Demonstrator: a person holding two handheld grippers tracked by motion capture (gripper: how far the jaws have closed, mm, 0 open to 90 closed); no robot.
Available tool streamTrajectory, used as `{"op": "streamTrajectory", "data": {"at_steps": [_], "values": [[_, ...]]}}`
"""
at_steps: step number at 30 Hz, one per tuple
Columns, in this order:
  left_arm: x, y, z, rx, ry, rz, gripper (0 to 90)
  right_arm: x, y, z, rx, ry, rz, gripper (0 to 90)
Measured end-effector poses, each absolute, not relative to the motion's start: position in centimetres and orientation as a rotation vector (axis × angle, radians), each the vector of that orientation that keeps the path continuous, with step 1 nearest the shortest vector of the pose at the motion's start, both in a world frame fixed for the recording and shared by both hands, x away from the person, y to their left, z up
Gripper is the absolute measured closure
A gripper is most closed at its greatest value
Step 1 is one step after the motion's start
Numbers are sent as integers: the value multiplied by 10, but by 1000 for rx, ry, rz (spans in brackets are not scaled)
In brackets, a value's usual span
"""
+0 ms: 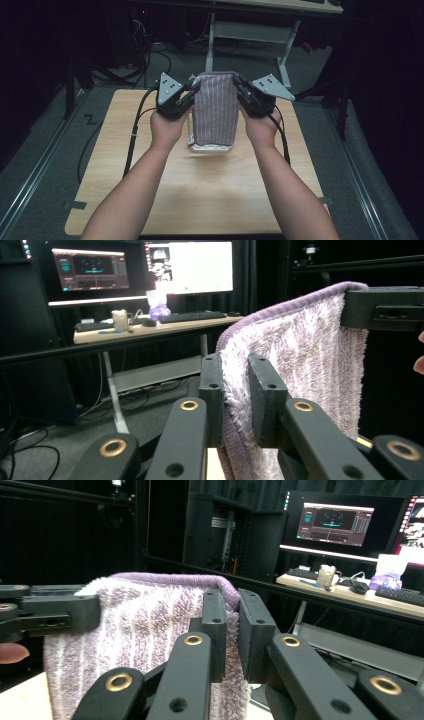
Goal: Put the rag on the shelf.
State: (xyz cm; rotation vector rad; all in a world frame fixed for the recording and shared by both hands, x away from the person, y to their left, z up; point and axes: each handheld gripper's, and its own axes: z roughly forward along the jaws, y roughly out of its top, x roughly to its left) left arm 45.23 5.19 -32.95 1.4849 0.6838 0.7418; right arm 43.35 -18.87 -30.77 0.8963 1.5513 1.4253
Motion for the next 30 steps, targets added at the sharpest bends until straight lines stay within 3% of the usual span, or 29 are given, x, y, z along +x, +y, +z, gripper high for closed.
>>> {"op": "streamTrajectory", "data": {"at_steps": [16,30], "values": [[510,48,-329,1549,767,720,783,494,-189,-314,923,1637,1294,836],[548,43,-372,1729,904,598,775,533,-193,-355,987,1820,1151,831]]}}
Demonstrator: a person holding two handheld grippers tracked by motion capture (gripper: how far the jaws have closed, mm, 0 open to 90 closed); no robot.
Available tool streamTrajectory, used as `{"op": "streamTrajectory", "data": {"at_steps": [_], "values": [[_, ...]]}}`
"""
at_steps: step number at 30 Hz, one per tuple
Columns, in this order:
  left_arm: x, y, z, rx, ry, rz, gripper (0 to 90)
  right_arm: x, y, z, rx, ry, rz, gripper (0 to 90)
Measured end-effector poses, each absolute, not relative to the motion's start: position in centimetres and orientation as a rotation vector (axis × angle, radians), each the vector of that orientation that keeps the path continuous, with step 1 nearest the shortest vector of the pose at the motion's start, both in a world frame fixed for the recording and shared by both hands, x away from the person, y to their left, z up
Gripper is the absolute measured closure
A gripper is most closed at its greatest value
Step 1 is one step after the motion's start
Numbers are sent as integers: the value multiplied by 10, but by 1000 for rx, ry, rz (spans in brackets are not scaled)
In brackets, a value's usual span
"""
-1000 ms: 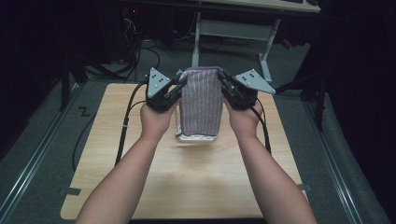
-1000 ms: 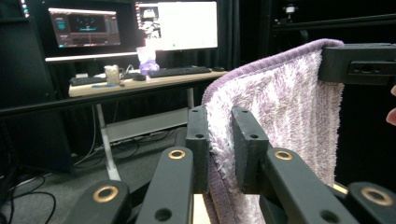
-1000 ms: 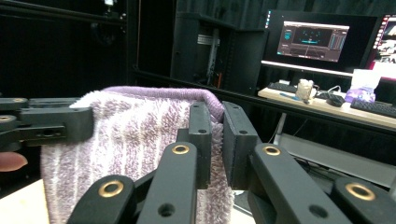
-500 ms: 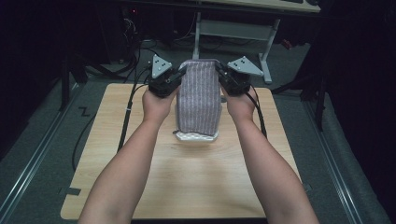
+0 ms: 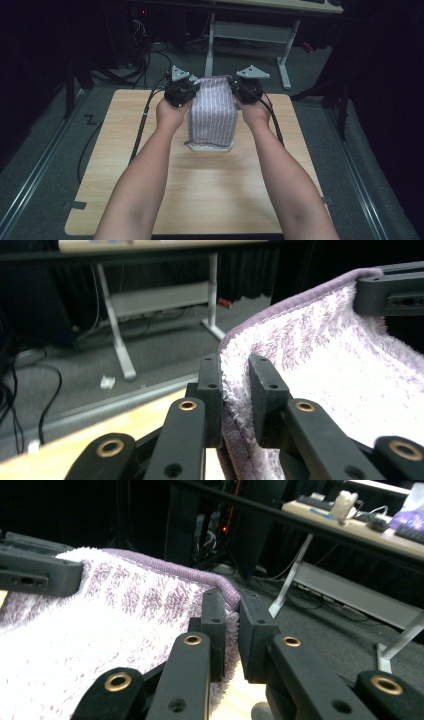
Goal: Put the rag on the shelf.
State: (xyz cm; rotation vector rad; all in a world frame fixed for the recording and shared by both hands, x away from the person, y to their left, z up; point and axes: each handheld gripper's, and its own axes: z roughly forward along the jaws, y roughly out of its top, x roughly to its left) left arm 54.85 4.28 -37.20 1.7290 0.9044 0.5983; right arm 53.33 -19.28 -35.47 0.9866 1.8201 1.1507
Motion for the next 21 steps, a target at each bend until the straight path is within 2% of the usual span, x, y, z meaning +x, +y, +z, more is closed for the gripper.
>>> {"op": "streamTrajectory", "data": {"at_steps": [4,13,15,17,18,21], "values": [[554,48,-383,1748,913,537,773,537,-193,-365,1005,1851,1149,824],[560,49,-403,1809,960,495,773,544,-190,-381,1034,1913,1115,822],[562,50,-407,1815,986,461,771,546,-189,-385,1059,1928,1103,786],[563,54,-410,1827,1020,462,741,547,-191,-385,1106,1902,1095,722],[563,56,-410,1820,1025,456,694,547,-195,-382,1120,1889,1133,696],[561,64,-407,1772,1039,459,663,546,-199,-377,1125,1867,1152,699]]}}
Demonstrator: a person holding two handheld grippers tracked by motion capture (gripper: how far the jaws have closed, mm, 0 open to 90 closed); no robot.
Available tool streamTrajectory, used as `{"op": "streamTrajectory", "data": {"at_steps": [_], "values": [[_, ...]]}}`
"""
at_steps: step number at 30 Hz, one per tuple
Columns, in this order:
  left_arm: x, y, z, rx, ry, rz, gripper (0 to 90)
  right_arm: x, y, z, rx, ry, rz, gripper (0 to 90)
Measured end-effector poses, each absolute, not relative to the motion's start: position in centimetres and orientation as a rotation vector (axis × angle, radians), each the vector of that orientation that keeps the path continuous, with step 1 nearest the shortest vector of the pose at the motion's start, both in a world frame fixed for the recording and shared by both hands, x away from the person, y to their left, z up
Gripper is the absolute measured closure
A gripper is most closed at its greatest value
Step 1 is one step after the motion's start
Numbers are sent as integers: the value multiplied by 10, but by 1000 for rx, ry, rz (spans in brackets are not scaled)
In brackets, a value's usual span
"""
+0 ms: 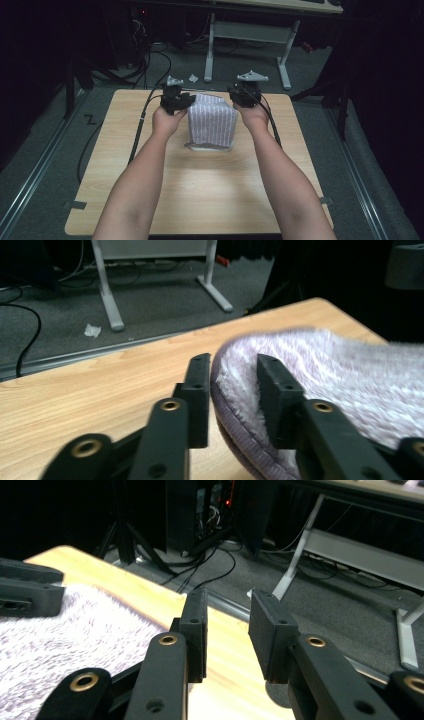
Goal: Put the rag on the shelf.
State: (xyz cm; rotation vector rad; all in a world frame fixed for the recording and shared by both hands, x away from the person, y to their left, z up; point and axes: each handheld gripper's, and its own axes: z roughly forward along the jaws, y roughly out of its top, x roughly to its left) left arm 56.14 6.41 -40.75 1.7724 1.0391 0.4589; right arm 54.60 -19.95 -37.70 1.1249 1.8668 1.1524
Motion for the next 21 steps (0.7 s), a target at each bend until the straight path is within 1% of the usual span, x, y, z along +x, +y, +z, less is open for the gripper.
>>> {"op": "streamTrajectory", "data": {"at_steps": [4,7,8,17,21], "values": [[558,70,-401,1741,1043,473,635,539,-205,-364,1091,1849,1152,701],[554,71,-396,1730,1034,502,622,535,-206,-361,1087,1841,1151,699],[554,72,-394,1721,1033,499,600,531,-207,-358,1081,1834,1151,694],[544,75,-382,1705,1032,524,522,515,-216,-354,1071,1825,1167,663],[536,74,-377,1711,1012,550,513,510,-220,-356,1087,1827,1172,648]]}}
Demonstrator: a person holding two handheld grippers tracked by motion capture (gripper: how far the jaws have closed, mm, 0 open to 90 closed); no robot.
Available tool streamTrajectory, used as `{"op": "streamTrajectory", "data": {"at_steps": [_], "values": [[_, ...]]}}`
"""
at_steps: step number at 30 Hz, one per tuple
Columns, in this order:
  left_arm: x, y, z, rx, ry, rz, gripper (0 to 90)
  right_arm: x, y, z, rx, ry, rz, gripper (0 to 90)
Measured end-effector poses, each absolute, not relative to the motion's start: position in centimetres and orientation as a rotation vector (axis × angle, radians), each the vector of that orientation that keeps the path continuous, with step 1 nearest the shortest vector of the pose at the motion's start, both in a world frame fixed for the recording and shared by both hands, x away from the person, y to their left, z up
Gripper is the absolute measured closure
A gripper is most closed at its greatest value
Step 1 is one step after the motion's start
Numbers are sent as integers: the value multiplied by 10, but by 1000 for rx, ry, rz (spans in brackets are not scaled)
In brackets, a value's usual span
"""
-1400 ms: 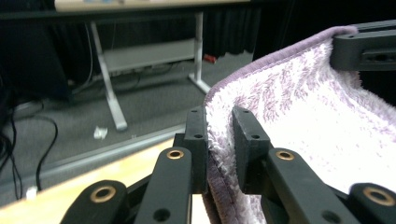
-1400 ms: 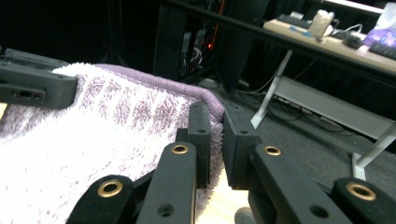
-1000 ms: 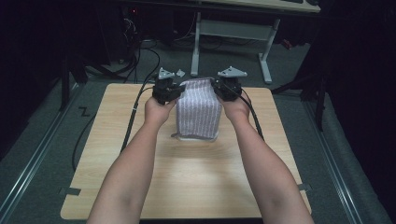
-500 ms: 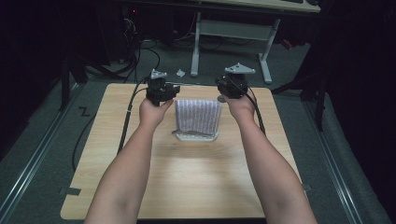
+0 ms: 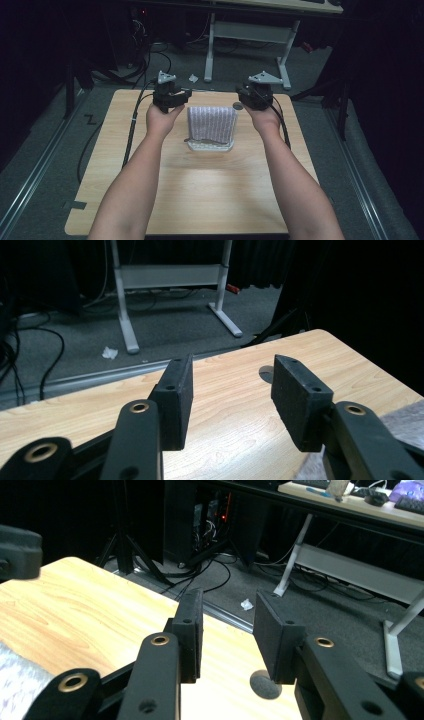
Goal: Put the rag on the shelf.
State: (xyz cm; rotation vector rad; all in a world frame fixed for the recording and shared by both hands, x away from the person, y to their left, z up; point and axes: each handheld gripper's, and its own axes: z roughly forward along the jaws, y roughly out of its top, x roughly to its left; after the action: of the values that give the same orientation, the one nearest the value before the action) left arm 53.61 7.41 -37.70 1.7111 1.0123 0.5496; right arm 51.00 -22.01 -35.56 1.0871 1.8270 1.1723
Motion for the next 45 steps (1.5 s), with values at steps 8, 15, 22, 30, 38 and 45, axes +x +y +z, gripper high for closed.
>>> {"op": "streamTrajectory", "data": {"at_steps": [8,15,22,30,38,45], "values": [[517,79,-377,1706,1047,593,462,487,-233,-364,1108,1810,1183,593],[499,90,-380,1678,1041,587,457,469,-239,-367,1092,1822,1195,574],[476,98,-388,1730,1011,619,454,447,-239,-379,1097,1828,1169,574],[444,114,-413,1774,985,596,448,425,-243,-393,1067,1851,1161,514],[410,120,-453,1819,976,515,441,398,-248,-419,1064,1891,1152,464],[382,115,-487,1877,954,467,437,374,-248,-460,1091,1962,1131,439]]}}
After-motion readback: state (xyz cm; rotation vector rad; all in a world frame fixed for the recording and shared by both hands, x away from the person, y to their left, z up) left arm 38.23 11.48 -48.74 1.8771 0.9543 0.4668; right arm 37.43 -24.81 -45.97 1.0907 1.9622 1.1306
